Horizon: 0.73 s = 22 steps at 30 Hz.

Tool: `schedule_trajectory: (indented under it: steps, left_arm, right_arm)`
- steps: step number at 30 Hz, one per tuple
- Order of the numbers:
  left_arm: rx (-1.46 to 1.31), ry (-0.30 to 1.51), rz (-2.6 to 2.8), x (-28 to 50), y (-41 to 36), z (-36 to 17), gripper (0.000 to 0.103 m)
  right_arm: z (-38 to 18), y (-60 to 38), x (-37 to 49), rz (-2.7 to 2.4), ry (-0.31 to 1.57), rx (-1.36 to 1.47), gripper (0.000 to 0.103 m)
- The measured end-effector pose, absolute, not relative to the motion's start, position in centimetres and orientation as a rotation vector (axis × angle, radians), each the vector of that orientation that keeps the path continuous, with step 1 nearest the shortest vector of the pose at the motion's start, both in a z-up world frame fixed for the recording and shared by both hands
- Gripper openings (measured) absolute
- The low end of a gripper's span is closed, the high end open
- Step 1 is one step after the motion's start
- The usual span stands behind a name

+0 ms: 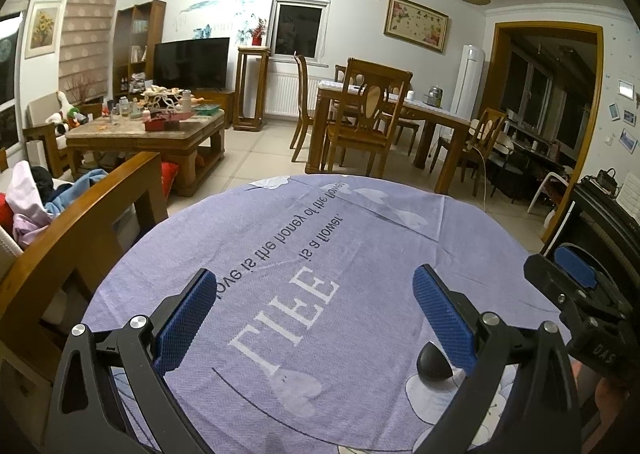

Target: Collect trash

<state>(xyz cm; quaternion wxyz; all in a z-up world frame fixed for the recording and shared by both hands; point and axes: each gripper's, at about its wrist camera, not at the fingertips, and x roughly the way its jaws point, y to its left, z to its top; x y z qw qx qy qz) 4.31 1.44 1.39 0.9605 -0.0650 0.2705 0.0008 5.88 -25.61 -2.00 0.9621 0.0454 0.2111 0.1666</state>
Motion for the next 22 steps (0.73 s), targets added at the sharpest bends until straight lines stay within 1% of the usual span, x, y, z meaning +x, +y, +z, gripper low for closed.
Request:
schedule_trajectory:
  steps: [17, 22]
  left_arm:
    - [-0.123, 0.533, -0.017, 4.5, 0.4, 2.5, 0.098]
    - [-0.117, 0.53, -0.033, 4.6, 0.4, 1.8, 0.098]
  right_arm:
    - [-1.9, -25.5, 5.9, 0.336, 0.429, 0.093, 0.098]
    - [-1.8, -25.5, 5.9, 0.336, 0.428, 0.092, 0.098]
